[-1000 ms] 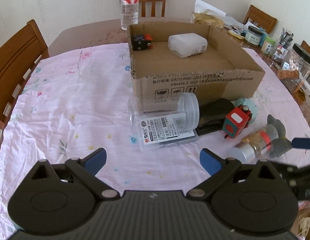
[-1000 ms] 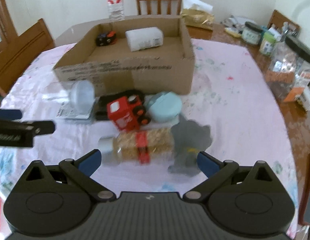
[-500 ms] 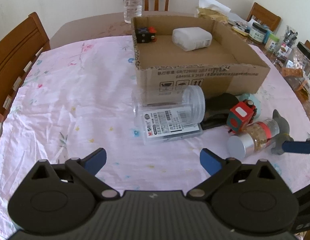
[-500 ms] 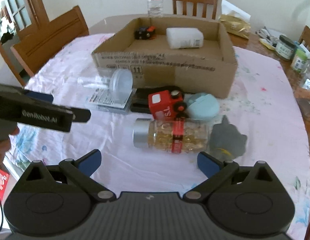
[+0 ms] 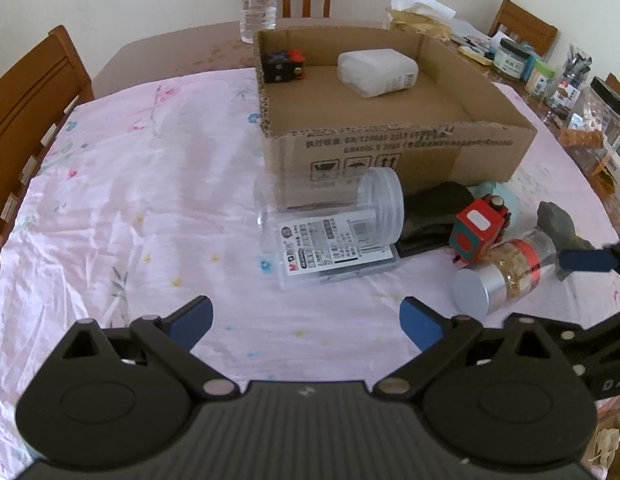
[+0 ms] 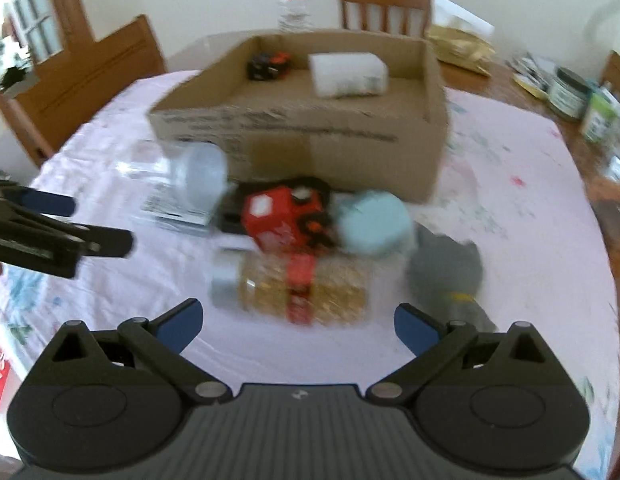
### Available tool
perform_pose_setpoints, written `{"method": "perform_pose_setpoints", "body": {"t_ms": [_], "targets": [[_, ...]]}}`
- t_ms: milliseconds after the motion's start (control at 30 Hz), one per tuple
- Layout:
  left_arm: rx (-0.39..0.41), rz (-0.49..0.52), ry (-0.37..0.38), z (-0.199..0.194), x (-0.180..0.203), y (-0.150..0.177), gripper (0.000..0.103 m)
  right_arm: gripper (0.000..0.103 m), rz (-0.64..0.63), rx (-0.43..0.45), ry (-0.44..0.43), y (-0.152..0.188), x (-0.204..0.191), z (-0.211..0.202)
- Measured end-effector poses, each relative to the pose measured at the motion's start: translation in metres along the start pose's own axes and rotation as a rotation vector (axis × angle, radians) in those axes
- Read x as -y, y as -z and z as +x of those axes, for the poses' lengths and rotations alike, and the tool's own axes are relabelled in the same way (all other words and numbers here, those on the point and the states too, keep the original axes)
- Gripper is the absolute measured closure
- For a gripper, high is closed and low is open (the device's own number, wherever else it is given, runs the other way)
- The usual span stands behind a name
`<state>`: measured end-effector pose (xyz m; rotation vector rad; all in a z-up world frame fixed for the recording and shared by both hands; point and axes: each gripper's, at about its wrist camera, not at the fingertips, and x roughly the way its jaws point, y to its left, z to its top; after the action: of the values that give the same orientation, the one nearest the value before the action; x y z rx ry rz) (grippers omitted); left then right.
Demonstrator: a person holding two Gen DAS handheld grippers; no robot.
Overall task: Organize rigid objects
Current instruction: 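Move left tool to clear plastic jar while right tool moves to gold capsule bottle, then close left tool on clear jar while right tool grasps gold capsule bottle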
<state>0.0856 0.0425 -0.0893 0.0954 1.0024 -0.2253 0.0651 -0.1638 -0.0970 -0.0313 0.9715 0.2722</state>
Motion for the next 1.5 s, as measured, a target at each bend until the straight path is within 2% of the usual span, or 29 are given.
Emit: {"method": "perform_pose_setpoints", "body": {"t_ms": [167, 367, 533, 767, 933, 1133, 1300, 1500], "targets": [[0.015, 0.016, 0.012, -0.001, 0.004, -0.008, 0.004, 0.0, 0.023, -0.039, 0.002, -0.007, -0.009, 0.019], [0.057, 0.053, 0.008, 0.003, 0.013, -0.022, 0.004, 0.0, -0.025, -0.08, 0.122, 0.0, -0.027, 0.044], [0.1, 0.084, -0.014, 0.01, 0.02, -0.033, 0.003, 0.0, -0.01, -0.072, 0.133, -0.003, -0.027, 0.048], [0.117, 0.082, -0.04, 0.03, 0.023, -0.041, 0.003, 0.0, 0.001, -0.062, 0.141, -0.003, -0.027, 0.05], [0.114, 0.083, -0.082, 0.037, 0.019, -0.04, 0.003, 0.0, 0.001, -0.06, 0.141, -0.002, -0.027, 0.048], [0.101, 0.082, -0.098, 0.042, 0.013, -0.034, 0.003, 0.0, 0.005, -0.051, 0.144, -0.001, -0.027, 0.047], [0.132, 0.053, -0.098, 0.042, 0.013, -0.034, 0.011, 0.0, 0.007, -0.046, 0.146, 0.0, -0.028, 0.046], [0.151, 0.057, -0.111, 0.039, 0.011, -0.03, 0.011, 0.0, 0.009, -0.047, 0.147, 0.0, -0.028, 0.045]]}}
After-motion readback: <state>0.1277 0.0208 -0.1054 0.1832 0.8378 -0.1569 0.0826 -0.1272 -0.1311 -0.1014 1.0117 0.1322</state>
